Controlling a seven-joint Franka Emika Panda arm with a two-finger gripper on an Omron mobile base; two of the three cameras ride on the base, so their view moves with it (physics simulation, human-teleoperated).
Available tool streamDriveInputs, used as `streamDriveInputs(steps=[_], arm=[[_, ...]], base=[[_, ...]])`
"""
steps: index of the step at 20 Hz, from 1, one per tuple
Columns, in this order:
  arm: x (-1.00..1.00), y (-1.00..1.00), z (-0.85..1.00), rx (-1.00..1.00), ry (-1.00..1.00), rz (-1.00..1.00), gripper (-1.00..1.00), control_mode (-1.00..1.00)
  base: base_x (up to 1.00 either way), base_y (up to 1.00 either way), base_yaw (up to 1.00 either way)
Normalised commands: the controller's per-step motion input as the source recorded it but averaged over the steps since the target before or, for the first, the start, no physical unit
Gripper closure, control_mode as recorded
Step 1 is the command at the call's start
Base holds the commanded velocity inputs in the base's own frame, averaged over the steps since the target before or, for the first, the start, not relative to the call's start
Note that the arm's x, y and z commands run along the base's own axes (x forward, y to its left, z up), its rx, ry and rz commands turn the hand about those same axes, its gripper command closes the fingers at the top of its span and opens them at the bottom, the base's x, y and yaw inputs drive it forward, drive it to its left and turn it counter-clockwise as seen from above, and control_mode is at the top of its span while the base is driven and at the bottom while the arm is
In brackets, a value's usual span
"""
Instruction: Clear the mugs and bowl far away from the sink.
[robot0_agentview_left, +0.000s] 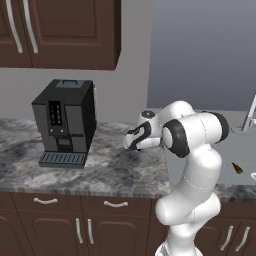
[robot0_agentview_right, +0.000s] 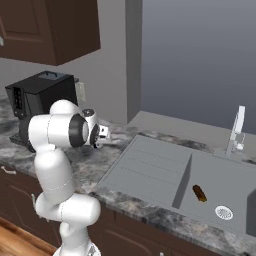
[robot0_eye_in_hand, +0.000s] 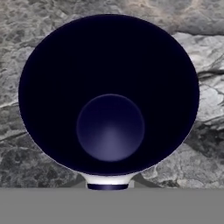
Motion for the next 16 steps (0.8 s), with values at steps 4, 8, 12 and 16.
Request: streamDriveInputs(steps=[4, 8, 12, 16], arm=[[-0.16, 0.0, 0.27, 0.0, -0.01, 0.0, 1.0, -1.0], [-0.44, -0.18, 0.99, 0.0, -0.03, -0.01, 1.0, -1.0], [-0.31, -0.14, 0.97, 0.0, 0.0, -0.06, 1.0, -1.0], [-0.35, -0.14, 0.95, 0.05, 0.06, -0.08, 1.0, -1.0]], base=[[0.0, 0.0, 0.0], [0.0, 0.0, 0.0], [0.0, 0.0, 0.0], [0.0, 0.0, 0.0]])
